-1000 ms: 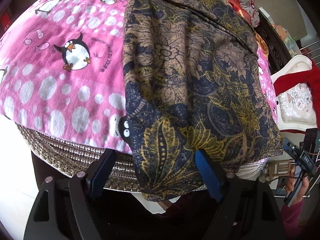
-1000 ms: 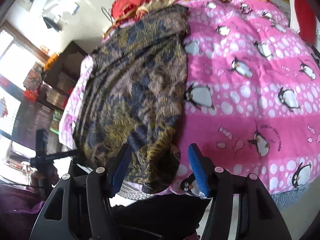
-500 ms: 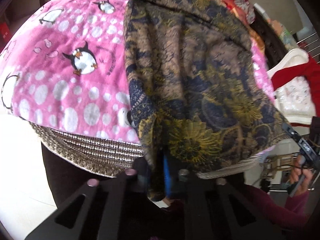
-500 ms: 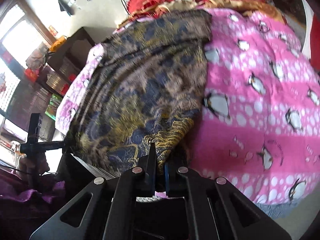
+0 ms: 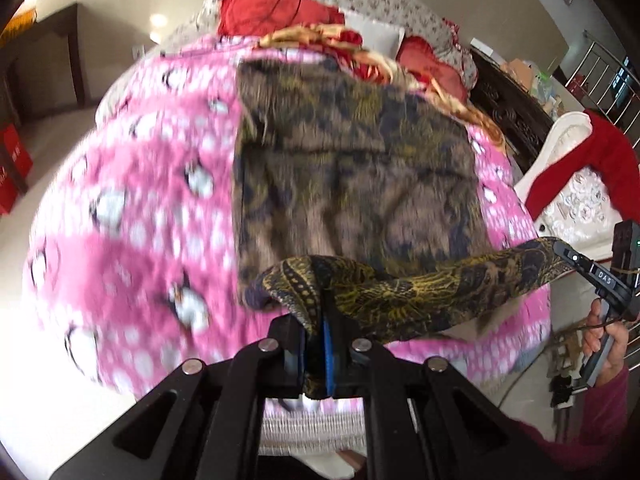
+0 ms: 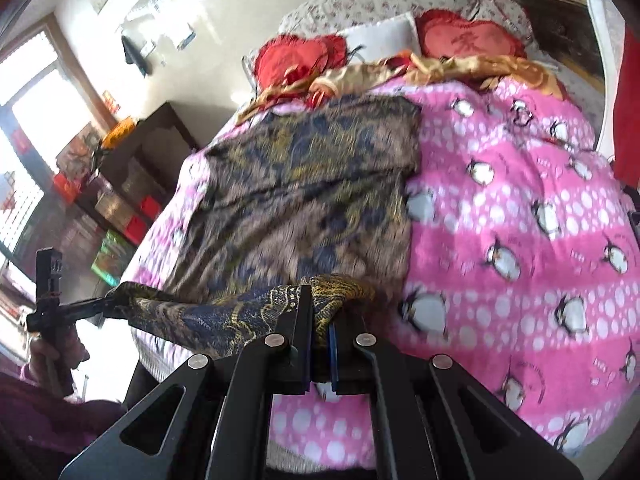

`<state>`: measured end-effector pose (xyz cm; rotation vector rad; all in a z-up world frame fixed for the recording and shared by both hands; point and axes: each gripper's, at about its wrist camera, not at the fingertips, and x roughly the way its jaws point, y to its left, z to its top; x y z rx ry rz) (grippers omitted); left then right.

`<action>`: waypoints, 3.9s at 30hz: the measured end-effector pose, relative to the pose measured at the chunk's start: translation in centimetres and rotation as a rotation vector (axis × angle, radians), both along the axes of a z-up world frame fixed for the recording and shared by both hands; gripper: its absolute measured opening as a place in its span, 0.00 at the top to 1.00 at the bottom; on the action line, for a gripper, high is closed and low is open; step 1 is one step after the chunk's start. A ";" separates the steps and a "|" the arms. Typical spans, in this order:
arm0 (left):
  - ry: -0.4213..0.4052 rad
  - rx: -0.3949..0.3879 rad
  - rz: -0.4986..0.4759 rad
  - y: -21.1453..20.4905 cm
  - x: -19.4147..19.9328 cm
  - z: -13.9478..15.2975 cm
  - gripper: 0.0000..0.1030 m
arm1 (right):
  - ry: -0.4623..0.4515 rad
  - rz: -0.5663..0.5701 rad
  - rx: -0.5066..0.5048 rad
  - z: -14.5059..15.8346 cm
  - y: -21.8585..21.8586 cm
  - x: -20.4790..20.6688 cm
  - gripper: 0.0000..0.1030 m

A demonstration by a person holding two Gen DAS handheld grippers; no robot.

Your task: Fold small clothes

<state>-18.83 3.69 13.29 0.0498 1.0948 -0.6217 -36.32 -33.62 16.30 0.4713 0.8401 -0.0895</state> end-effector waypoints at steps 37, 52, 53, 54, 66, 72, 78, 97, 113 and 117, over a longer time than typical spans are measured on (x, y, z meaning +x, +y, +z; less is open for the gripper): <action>-0.195 0.008 0.068 -10.0 19.5 2.9 0.93 | -0.024 -0.143 -0.098 0.8 -8.7 17.9 0.98; -0.130 0.073 0.152 -13.3 29.0 -2.6 0.88 | 0.073 -0.174 -0.052 -4.1 -13.5 27.6 0.96; -0.131 0.074 0.162 -13.2 29.5 -2.8 0.87 | 0.079 -0.182 -0.035 -4.6 -14.0 28.0 0.93; -0.129 0.059 0.167 -12.9 30.0 -2.9 0.76 | 0.086 -0.191 -0.034 -4.9 -14.3 28.3 0.87; -0.143 0.022 0.020 -11.2 24.5 -1.6 0.31 | 0.063 0.106 -0.067 -2.8 -7.7 24.0 0.74; -0.038 0.172 -0.050 -14.3 23.7 -6.9 0.31 | 0.231 0.292 -0.088 -9.0 -1.2 28.6 0.74; -0.082 0.126 0.011 -15.5 28.7 -5.0 0.31 | 0.109 0.246 -0.121 -6.8 -1.8 34.7 0.74; -0.053 0.044 0.054 -11.4 28.1 -4.0 0.30 | 0.168 0.416 -0.046 -6.2 0.0 34.9 0.74; -0.013 0.055 0.054 -12.7 28.0 -5.8 0.29 | 0.007 0.103 0.042 -5.0 -6.8 36.6 0.74; 0.014 0.058 0.072 -13.3 28.2 -6.8 0.29 | 0.018 0.171 0.036 -4.8 -5.7 34.3 0.74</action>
